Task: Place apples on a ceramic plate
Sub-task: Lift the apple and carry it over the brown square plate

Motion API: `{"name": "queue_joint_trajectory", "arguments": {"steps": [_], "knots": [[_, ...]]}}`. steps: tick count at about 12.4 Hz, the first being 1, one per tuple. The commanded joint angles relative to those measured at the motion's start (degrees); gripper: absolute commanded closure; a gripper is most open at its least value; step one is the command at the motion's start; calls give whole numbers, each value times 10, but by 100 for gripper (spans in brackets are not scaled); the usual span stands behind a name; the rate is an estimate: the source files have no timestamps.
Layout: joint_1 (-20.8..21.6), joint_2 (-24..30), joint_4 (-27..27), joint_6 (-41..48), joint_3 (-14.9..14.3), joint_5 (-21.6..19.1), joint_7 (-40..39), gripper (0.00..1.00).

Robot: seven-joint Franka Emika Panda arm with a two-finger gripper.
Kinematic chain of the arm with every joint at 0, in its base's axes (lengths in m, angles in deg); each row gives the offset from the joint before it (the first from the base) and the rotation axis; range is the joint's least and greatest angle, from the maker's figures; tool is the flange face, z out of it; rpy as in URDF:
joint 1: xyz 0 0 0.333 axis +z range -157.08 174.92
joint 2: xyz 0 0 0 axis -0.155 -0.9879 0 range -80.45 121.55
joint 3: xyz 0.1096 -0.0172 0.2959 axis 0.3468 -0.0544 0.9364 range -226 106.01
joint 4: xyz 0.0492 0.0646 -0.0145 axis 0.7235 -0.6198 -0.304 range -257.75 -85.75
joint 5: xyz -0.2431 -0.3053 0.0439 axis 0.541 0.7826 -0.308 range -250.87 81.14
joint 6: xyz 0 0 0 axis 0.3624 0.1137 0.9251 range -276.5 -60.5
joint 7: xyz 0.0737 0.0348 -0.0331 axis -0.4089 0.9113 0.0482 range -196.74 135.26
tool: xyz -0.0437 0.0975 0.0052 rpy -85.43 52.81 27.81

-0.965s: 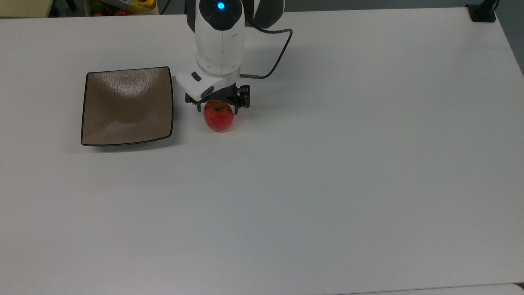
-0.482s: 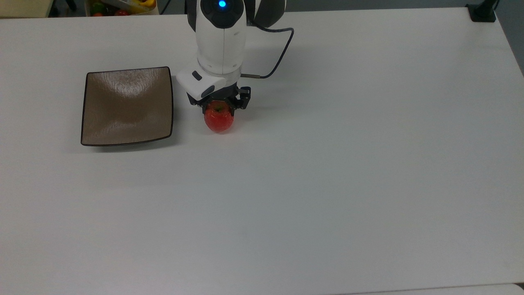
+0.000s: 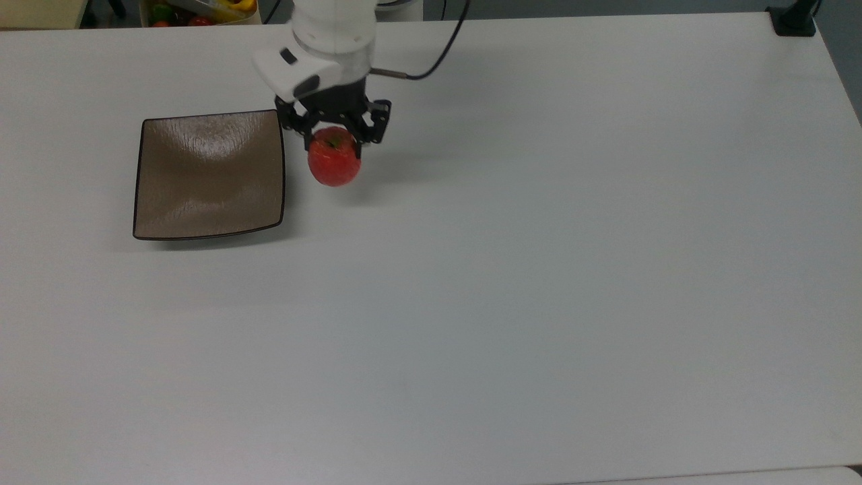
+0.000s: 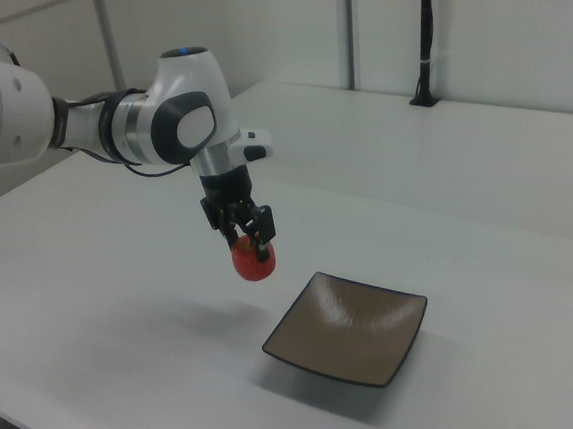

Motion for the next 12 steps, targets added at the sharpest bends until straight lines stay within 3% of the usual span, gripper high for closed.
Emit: {"name": "queue_joint_trajectory", "arguments": {"steps": [1,3,8,9,10,12], "knots": [[-23,38,-32,1,-28,3,-21,43],[-38,35,-32,-2,-49,3,-44,43],[-82,0,-27,-22,-56,11,-66,39],[-86,-8,-27,-40,-56,11,-66,29],[-87,-12,-26,-43,-56,11,-60,0],[-85,-13,-26,-42,-56,11,-59,0]]}}
